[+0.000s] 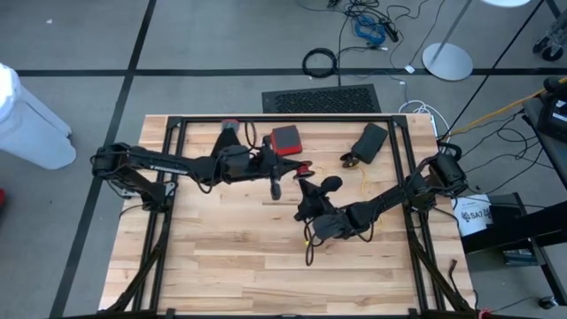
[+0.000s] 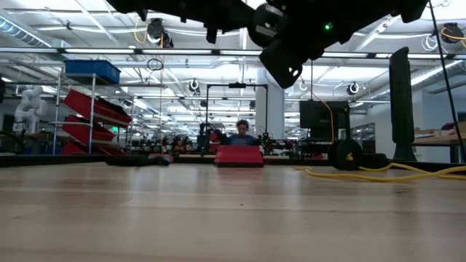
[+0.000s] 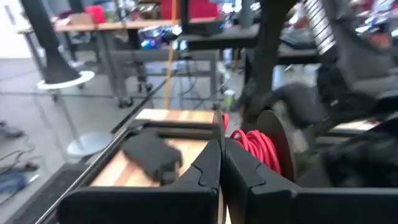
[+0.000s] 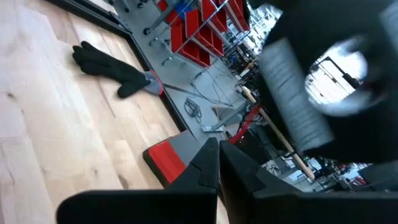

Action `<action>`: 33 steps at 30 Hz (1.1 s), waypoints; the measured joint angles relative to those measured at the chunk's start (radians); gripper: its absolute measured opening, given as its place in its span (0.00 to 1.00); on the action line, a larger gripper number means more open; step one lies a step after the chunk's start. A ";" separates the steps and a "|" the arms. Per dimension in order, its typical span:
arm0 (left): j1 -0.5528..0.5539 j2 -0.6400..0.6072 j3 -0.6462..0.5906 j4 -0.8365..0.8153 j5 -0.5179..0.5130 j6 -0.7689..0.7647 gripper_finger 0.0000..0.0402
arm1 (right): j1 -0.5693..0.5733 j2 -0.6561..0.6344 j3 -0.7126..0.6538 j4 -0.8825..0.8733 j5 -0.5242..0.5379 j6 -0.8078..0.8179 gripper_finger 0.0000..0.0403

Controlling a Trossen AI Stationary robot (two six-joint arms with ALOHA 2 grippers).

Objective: Coil cords
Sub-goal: Coil the red wire onto the spool

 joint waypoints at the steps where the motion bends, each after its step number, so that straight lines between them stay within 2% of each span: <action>1: 0.000 -0.006 0.000 0.001 0.017 -0.001 0.02 | 0.000 0.000 0.000 -0.014 -0.002 0.013 0.00; 7: 0.000 -0.066 0.001 -0.059 0.103 -0.001 0.02 | 0.000 -0.001 0.000 -0.094 -0.041 0.109 0.00; 18: 0.000 -0.119 0.001 -0.181 0.133 0.015 0.02 | 0.008 -0.003 0.000 -0.173 -0.097 0.229 0.00; 26: 0.000 -0.119 0.001 -0.191 0.187 0.021 0.02 | 0.006 -0.003 -0.007 -0.347 -0.342 0.478 0.00; 30: 0.000 -0.119 0.001 -0.192 0.224 0.020 0.02 | -0.002 -0.003 -0.064 -0.300 -0.419 0.521 0.00; 33: 0.000 -0.119 0.001 -0.190 0.273 0.018 0.02 | -0.033 -0.003 -0.136 -0.182 -0.521 0.532 0.00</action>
